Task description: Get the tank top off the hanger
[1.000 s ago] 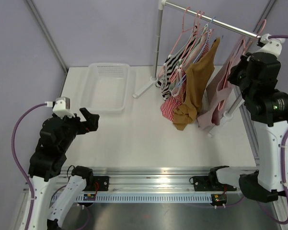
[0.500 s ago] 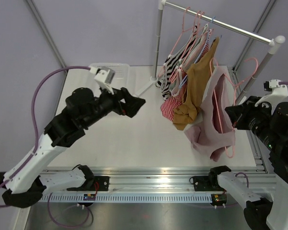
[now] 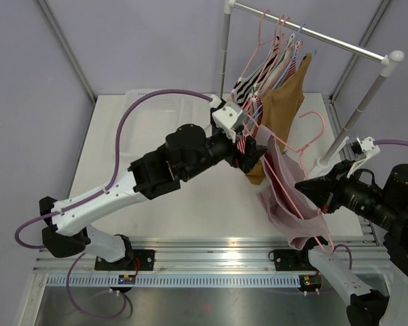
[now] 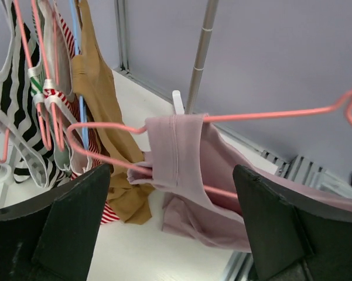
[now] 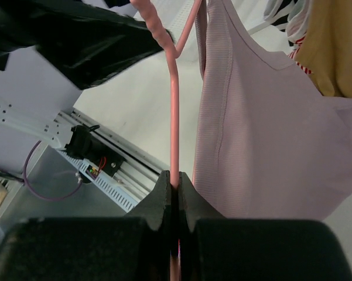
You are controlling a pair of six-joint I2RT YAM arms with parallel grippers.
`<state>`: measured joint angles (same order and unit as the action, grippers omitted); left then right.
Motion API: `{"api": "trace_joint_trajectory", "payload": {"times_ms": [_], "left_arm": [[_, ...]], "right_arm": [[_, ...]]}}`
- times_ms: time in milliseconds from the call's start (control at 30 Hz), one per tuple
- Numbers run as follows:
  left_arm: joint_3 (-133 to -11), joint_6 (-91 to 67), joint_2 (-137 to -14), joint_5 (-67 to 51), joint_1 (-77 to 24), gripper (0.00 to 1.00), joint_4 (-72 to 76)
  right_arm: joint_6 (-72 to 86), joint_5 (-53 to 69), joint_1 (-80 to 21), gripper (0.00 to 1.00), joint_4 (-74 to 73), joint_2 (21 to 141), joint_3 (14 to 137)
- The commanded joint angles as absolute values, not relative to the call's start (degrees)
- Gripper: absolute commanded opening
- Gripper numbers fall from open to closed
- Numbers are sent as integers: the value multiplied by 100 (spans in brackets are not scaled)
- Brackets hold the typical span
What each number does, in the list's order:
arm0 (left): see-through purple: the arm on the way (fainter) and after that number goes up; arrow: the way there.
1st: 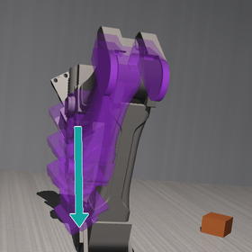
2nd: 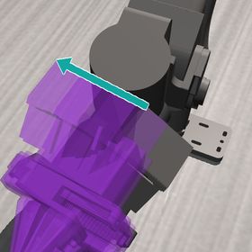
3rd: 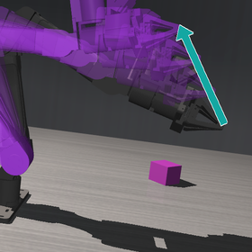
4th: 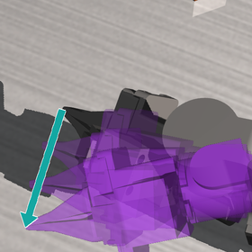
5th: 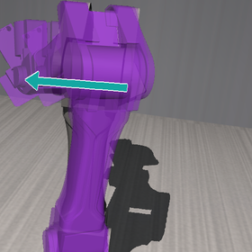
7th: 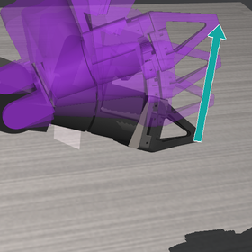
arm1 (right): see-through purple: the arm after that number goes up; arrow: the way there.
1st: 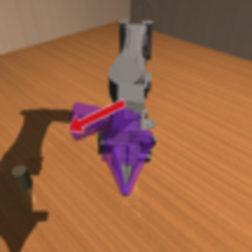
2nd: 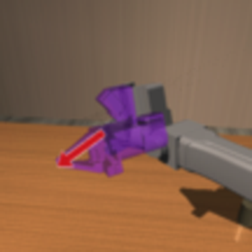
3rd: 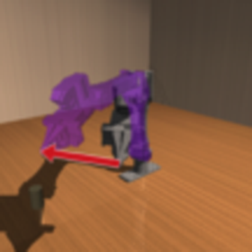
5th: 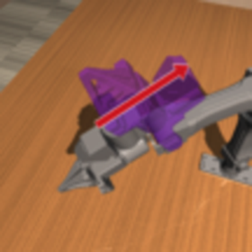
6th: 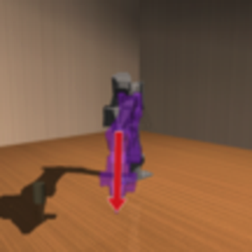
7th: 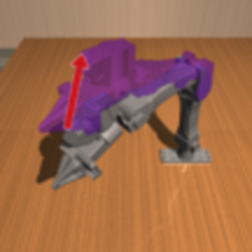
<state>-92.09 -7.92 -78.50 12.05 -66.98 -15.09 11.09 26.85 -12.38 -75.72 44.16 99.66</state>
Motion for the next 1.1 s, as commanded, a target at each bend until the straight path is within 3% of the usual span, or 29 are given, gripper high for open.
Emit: {"api": "trace_joint_trajectory", "payload": {"times_ms": [0, 133, 167, 200, 300, 333, 533, 700, 933, 1000, 1067], "left_arm": [[-9509, -404, -8120, 1775, -6803, 84, -1046], [-9536, -334, -8297, 1933, -6803, 62, -1028], [-9536, -325, -8314, 1977, -6803, 47, -1028], [-9536, -316, -8349, 2012, -6803, 38, -1028], [-9545, -334, -8350, 2021, -6803, 15, -1090], [-9528, -351, -8306, 2030, -6803, 12, -1107], [-9203, -457, -7999, 2574, -6803, 0, -1186], [-9027, -571, -7682, 3382, -6698, 0, -1555], [-8457, -1124, -7164, 2805, -5881, 0, -1881], [-8315, -1108, -7041, 2287, -5678, 7, -1802], [-8218, -1098, -6978, 2346, -5652, 2, -1793]], "right_arm": [[1011, 3445, -1309, 0, -7137, 4342, 10151], [1046, 3525, -1327, 0, -7128, 4281, 10187], [1046, 3472, -1327, 0, -7128, 4254, 10178], [1037, 3446, -1336, 0, -7119, 4245, 10152], [985, 3331, -1388, 0, -7128, 4236, 10116], [976, 3288, -1397, 0, -7119, 4245, 10081], [897, 3208, -1433, 0, -7058, 4315, 9800], [835, 3191, -1547, 0, -7066, 4421, 9633], [800, 3024, -1784, 0, -7163, 4482, 9589], [809, 2988, -1793, 0, -7154, 4500, 9563], [800, 3171, -1811, 0, -7128, 4552, 9562]]}}
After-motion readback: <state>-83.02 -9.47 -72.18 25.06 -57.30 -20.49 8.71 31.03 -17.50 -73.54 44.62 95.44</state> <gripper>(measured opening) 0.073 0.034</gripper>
